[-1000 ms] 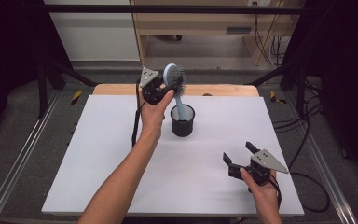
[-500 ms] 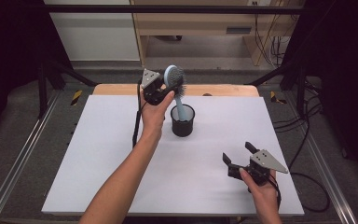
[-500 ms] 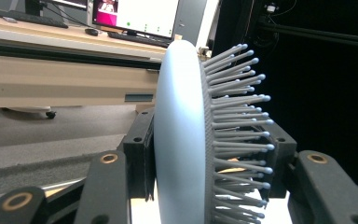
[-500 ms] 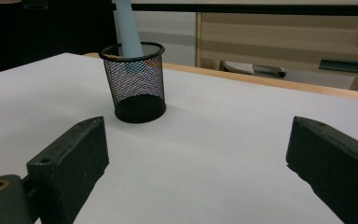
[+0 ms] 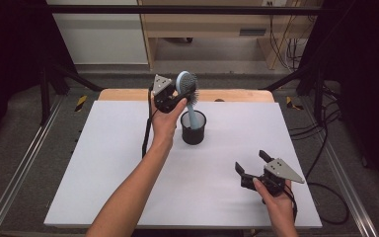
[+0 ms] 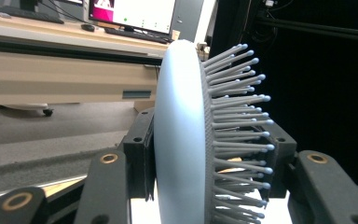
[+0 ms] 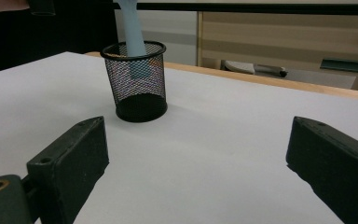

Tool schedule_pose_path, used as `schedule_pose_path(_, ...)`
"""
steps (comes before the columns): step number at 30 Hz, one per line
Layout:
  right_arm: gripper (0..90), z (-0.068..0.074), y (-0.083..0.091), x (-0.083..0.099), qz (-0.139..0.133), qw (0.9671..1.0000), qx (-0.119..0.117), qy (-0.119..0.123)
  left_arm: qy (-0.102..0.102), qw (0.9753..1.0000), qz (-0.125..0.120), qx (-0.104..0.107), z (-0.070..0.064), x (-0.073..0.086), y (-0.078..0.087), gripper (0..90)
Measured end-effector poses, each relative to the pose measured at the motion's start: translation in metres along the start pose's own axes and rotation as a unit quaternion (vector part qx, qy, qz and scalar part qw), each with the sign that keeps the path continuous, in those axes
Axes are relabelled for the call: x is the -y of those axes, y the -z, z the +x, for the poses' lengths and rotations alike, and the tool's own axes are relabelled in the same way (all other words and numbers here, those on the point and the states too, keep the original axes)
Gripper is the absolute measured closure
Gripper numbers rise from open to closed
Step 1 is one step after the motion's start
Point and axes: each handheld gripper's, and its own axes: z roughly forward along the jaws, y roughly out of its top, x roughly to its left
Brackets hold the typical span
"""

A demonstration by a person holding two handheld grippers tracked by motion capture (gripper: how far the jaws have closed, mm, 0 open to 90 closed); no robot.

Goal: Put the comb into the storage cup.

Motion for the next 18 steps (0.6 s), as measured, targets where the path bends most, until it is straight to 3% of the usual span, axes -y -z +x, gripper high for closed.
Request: schedule_pose_path(18,5.0,0.0003,-0.0010,0.0003,0.004,1.0000,0.003,0.002,-0.001,1.0000,-0.001,-0.003,0.0002,0.0097,-0.0010,49.0)
